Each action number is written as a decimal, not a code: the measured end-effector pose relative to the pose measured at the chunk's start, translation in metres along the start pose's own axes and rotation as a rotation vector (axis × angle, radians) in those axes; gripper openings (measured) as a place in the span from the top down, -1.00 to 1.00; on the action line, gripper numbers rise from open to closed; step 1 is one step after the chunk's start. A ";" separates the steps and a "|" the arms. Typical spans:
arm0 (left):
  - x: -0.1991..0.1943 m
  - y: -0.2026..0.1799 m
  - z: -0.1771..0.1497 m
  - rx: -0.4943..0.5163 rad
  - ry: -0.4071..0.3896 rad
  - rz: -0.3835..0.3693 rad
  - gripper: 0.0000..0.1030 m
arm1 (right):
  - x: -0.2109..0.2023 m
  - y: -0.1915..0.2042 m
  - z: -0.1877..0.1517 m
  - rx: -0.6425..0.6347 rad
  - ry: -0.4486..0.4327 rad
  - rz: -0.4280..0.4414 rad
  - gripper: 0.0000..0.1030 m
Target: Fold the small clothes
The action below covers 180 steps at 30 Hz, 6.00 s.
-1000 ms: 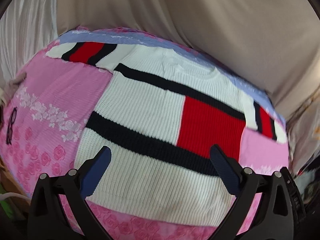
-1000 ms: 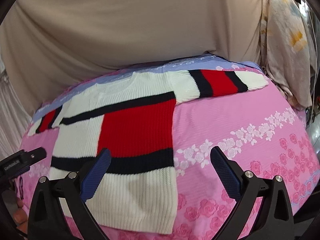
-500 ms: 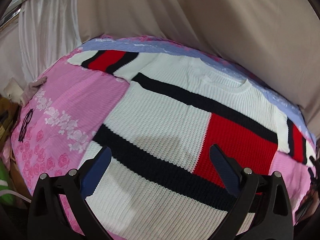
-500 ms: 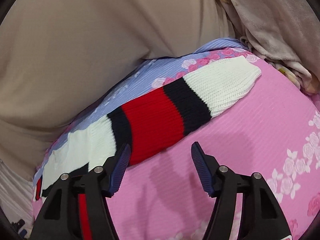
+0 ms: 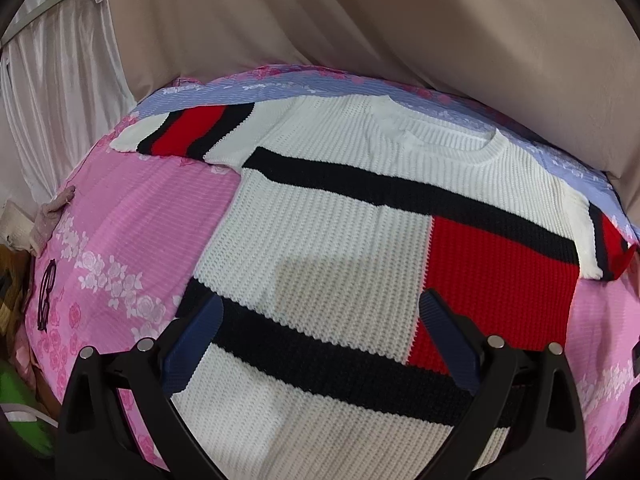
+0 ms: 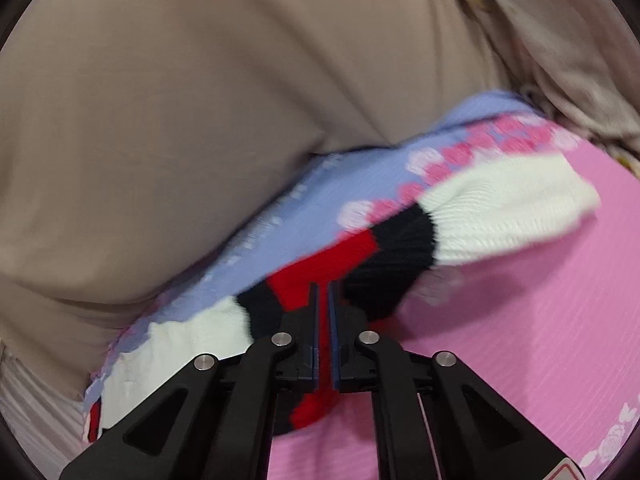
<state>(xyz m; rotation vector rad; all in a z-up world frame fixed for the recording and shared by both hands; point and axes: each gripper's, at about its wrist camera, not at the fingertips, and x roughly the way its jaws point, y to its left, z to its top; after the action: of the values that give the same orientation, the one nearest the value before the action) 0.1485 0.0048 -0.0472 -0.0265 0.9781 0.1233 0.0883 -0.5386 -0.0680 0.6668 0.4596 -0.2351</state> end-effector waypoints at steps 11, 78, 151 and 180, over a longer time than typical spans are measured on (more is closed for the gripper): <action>-0.005 0.063 0.040 -0.078 -0.074 0.028 -0.87 | 0.044 0.272 -0.084 -0.405 0.196 0.385 0.81; 0.110 -0.065 0.113 -0.107 0.050 -0.382 -0.44 | 0.043 0.138 -0.123 -0.267 0.221 -0.176 0.32; 0.205 0.284 0.171 -0.583 0.004 0.099 -0.65 | 0.006 0.297 -0.261 -0.461 0.420 0.092 0.20; 0.110 0.084 0.173 -0.250 -0.086 -0.216 0.75 | -0.009 0.302 -0.233 -0.401 0.355 0.071 -0.02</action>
<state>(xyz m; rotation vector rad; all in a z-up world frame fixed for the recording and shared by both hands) 0.3423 0.1121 -0.0391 -0.3526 0.8637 0.0467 0.1093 -0.1578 -0.0623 0.3279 0.7964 0.0476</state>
